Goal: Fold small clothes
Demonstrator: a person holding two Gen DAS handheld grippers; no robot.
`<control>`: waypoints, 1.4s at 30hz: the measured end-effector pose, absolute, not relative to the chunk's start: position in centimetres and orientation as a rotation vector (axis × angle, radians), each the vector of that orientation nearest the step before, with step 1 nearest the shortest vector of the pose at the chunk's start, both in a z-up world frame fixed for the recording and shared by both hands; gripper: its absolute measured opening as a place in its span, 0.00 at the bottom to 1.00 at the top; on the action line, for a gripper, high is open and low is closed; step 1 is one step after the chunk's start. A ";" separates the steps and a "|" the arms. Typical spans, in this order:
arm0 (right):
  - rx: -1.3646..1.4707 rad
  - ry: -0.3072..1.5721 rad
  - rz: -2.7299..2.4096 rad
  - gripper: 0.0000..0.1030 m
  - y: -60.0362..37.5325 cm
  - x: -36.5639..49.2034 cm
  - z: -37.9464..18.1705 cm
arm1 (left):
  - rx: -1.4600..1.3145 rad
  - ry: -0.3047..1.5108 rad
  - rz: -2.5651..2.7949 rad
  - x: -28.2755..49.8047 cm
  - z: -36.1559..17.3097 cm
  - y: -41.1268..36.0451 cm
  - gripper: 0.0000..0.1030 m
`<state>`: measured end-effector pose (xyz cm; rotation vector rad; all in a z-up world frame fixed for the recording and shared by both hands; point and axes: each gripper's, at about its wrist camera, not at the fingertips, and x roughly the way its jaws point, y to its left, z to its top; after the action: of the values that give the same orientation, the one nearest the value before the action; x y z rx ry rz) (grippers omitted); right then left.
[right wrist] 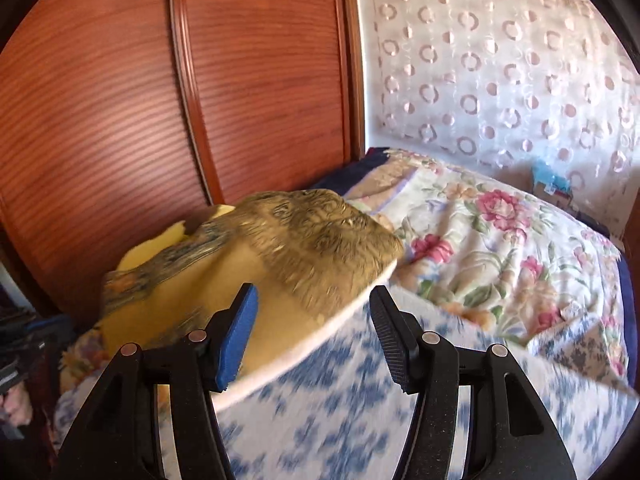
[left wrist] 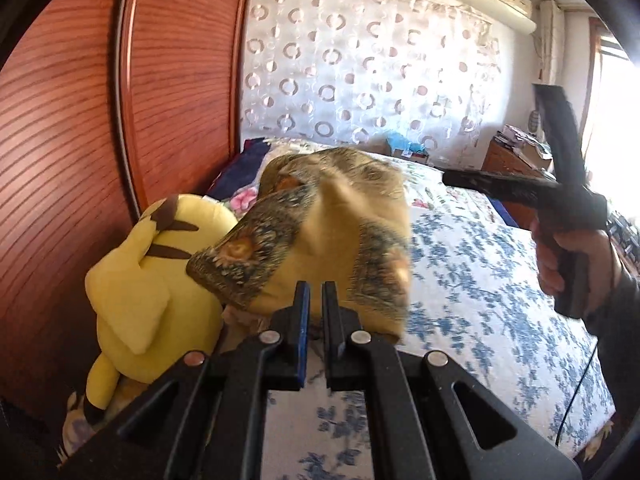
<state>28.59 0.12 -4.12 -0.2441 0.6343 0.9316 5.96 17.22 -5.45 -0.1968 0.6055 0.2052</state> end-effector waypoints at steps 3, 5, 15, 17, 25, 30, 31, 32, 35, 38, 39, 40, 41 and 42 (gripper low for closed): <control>-0.208 0.620 0.906 0.58 -2.9 26.0 -3.3 | -0.177 0.596 0.180 5.7 -4.5 15.4 0.02; -0.197 0.610 0.879 0.58 -4.9 24.4 -2.9 | -0.165 0.587 0.174 5.7 -4.0 14.4 0.02; -0.159 0.560 0.735 0.66 -14.1 18.8 -1.1 | -0.079 0.547 0.102 5.4 -1.2 8.6 0.02; -0.146 0.553 0.709 0.69 -15.5 17.8 -1.0 | -0.050 0.537 0.109 5.3 -0.8 7.3 0.03; -0.110 0.523 0.613 0.82 -20.4 13.4 0.3 | -0.063 0.534 0.071 4.8 -0.1 4.0 0.04; -0.065 0.501 0.541 0.82 -23.6 11.3 1.5 | -0.066 0.521 0.035 4.8 1.0 2.1 0.05; -0.063 0.489 0.518 0.82 -24.2 10.8 1.9 | -0.064 0.512 0.026 4.8 1.6 1.8 0.05; -0.061 0.478 0.505 0.82 -24.6 10.4 2.3 | -0.062 0.504 0.021 4.7 1.9 1.5 0.05; -0.047 0.457 0.478 0.82 -25.9 9.7 3.4 | -0.052 0.471 0.013 4.7 3.6 0.6 0.05; -0.038 0.411 0.438 0.82 -27.1 8.8 5.3 | -0.044 0.440 0.004 4.6 5.4 -0.2 0.05; -0.033 0.399 0.428 0.82 -27.4 8.6 5.7 | -0.040 0.432 0.003 4.5 5.8 -0.5 0.05; -0.026 0.387 0.418 0.82 -27.7 8.3 6.2 | -0.039 0.422 -0.001 4.5 6.3 -0.7 0.05; -0.020 0.377 0.410 0.82 -27.9 8.2 6.6 | -0.041 0.414 -0.005 4.4 6.7 -0.8 0.06; -0.012 0.365 0.400 0.82 -28.3 7.9 7.0 | -0.041 0.407 -0.007 4.4 7.1 -1.0 0.06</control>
<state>7.94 -28.25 7.03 -0.0122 0.3651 0.3997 4.39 -1.04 7.14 -0.0405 0.4069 -0.0070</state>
